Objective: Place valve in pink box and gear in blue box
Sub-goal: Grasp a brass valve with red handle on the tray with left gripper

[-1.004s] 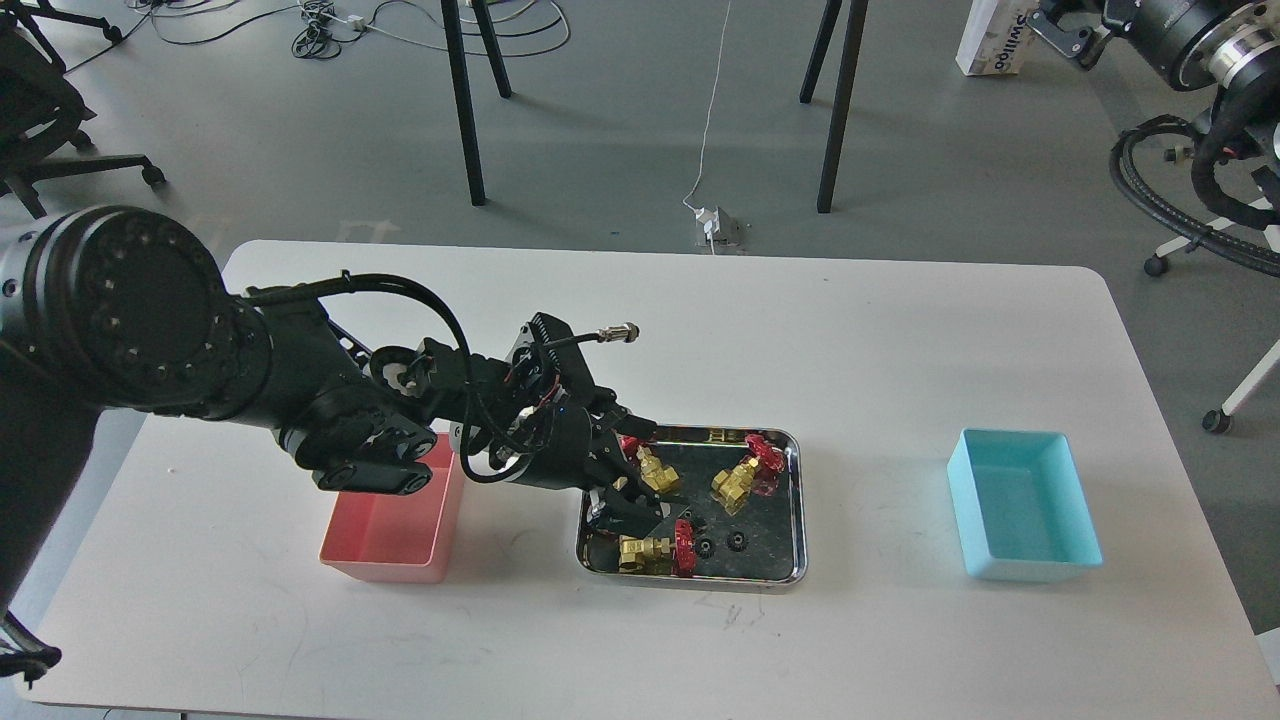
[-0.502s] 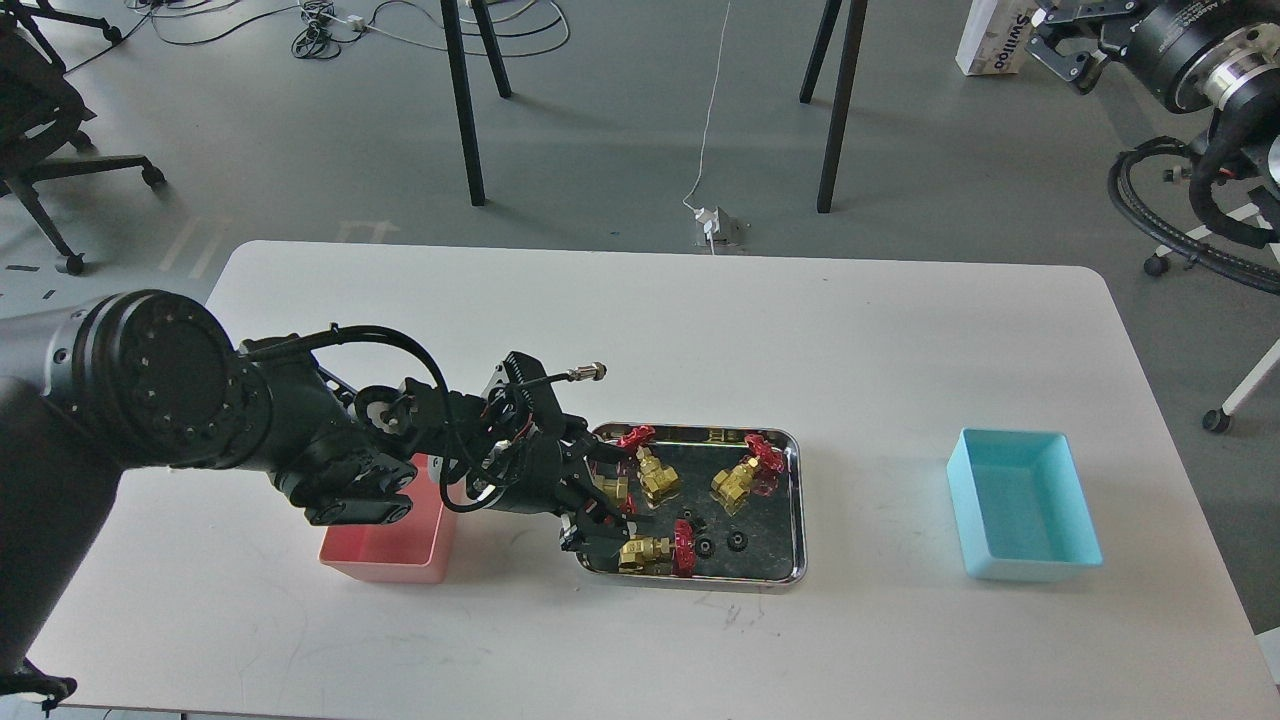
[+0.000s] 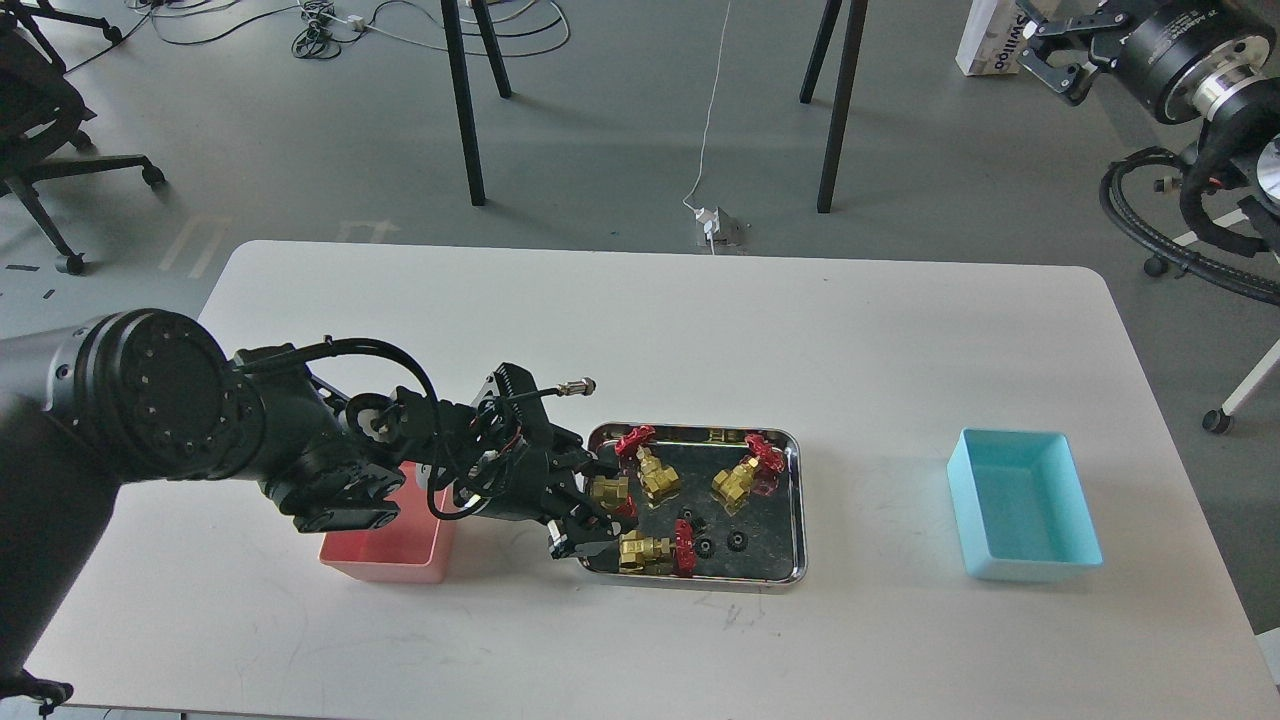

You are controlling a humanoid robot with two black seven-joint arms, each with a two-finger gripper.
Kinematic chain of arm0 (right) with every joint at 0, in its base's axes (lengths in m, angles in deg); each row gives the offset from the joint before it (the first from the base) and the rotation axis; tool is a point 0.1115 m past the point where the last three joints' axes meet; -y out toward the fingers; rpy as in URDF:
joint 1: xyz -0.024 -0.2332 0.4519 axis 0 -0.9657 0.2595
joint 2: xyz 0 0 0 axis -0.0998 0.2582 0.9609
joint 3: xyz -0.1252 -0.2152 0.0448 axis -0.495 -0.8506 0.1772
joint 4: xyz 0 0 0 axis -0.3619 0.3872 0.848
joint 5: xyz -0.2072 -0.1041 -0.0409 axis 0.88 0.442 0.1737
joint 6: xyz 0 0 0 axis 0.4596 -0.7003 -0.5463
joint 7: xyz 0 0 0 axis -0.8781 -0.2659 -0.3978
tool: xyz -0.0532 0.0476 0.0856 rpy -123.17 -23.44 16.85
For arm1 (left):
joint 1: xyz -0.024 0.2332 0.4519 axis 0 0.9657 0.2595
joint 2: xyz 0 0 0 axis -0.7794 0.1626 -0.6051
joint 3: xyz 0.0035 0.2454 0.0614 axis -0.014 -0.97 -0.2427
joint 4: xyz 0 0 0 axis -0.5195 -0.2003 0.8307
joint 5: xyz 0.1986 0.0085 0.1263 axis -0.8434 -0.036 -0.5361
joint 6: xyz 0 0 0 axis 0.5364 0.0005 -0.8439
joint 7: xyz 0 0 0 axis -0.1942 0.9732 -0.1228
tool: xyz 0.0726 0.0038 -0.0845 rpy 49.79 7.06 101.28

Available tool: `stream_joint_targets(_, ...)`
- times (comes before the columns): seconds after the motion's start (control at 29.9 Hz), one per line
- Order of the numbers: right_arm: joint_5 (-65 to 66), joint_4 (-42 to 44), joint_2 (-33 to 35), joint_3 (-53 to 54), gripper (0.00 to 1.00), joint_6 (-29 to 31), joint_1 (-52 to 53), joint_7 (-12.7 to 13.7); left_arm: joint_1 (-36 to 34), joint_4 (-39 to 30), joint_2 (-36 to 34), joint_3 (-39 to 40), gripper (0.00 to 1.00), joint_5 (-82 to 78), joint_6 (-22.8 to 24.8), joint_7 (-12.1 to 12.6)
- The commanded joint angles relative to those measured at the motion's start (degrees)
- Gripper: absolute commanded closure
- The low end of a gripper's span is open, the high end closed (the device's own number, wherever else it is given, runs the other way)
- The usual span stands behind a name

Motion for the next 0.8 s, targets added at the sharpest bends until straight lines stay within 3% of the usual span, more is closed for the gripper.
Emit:
stream_joint_targets(0.0, 0.0, -0.1, 0.0, 0.0, 0.0, 0.0, -0.2, 0.0, 0.4, 0.6, -0.2, 0.0, 0.46, -1.0, -0.1, 0.0)
stream_joint_targets(0.47, 0.0, -0.1, 0.0, 0.0, 0.0, -0.1, -0.3, 0.0, 0.5, 1.7, -0.5, 0.7, 0.62, -1.8, -0.1, 0.0)
stream_joint_targets(0.77, 0.0, -0.1, 0.1, 0.0, 0.0, -0.1, -0.3, 0.0, 0.4, 1.7, -1.0, 0.7, 0.79, -2.0, -0.1, 0.0)
